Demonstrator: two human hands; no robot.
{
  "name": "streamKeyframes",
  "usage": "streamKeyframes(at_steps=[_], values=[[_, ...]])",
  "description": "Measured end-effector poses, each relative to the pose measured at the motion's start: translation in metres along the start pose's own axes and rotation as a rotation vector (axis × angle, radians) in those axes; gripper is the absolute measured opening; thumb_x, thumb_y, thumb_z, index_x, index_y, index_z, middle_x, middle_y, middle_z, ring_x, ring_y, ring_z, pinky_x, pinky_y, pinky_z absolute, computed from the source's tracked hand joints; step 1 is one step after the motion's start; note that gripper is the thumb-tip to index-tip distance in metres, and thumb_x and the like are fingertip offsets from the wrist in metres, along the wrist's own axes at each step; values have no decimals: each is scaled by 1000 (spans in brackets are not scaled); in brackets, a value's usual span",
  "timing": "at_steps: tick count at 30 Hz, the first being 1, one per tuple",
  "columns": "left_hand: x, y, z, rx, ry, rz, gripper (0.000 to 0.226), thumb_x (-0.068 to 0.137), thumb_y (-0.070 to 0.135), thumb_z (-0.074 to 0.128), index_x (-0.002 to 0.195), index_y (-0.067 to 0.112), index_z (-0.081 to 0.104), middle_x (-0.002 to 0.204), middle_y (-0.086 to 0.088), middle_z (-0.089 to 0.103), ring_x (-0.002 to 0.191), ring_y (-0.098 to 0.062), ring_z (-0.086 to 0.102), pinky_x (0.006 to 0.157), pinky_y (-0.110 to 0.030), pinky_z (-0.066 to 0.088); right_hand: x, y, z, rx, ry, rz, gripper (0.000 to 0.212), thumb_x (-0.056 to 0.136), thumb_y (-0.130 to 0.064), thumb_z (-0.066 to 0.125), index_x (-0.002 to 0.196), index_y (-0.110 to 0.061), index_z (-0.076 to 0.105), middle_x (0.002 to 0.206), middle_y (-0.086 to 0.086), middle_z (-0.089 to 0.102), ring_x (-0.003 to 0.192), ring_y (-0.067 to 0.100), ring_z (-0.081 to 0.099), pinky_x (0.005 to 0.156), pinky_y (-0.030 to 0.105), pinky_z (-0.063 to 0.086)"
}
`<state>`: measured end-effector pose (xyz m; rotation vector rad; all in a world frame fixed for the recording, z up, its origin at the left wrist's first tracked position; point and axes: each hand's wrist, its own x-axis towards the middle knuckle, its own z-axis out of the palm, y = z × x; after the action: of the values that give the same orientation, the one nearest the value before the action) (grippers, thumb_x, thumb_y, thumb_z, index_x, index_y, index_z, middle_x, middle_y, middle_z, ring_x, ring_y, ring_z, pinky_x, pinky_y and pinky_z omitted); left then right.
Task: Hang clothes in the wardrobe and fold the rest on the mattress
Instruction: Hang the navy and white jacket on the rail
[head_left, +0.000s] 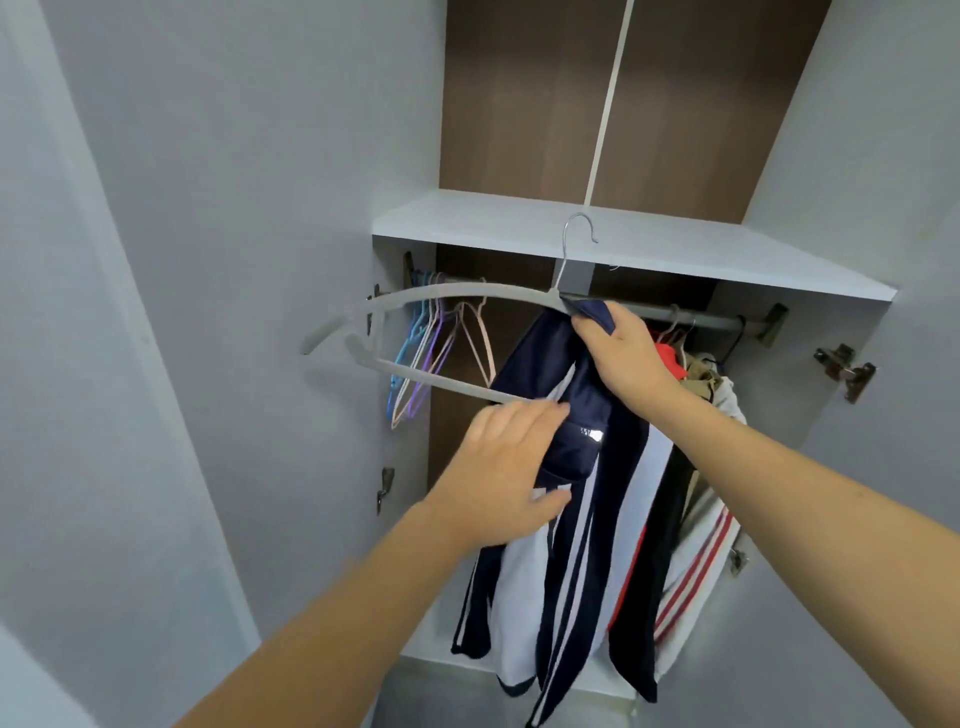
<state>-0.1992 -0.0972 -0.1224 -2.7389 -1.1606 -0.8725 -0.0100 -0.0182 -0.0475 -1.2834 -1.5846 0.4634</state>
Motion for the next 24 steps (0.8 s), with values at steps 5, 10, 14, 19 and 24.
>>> streamKeyframes(at_steps=[5,10,14,19,24], values=[[0,-24,20,209,-20,-139,42,91,19,51,133,28,51,102,7,62,107,-20,54,104,-38,19,-6,0,-14,52,123,62,44,85,-62,62,87,-23,40,75,-7,41,57,-3,40,55,17,38],[4,-55,-8,248,342,-291,32,80,-2,61,99,20,72,107,-7,62,109,-32,54,97,-60,36,-23,21,-34,152,149,232,64,74,-81,57,74,-17,65,72,4,69,68,13,64,71,32,49],[20,-38,-20,-328,699,-595,27,94,4,48,79,19,65,121,4,35,114,-12,35,94,-15,34,-29,23,-29,245,151,361,65,73,-78,56,89,-19,77,84,0,76,82,14,71,75,30,49],[46,-11,-41,-950,1045,-668,41,93,-4,40,67,18,62,135,12,35,100,19,51,71,0,39,-32,13,-13,360,165,468,55,76,-71,61,91,-21,77,84,-1,76,85,19,71,78,32,51],[63,-18,-60,-1031,958,-497,48,80,-5,36,60,27,65,109,-4,69,107,-20,65,85,-25,49,-34,9,-6,393,198,493,47,85,-64,55,87,-23,76,82,0,76,83,19,70,71,31,49]])
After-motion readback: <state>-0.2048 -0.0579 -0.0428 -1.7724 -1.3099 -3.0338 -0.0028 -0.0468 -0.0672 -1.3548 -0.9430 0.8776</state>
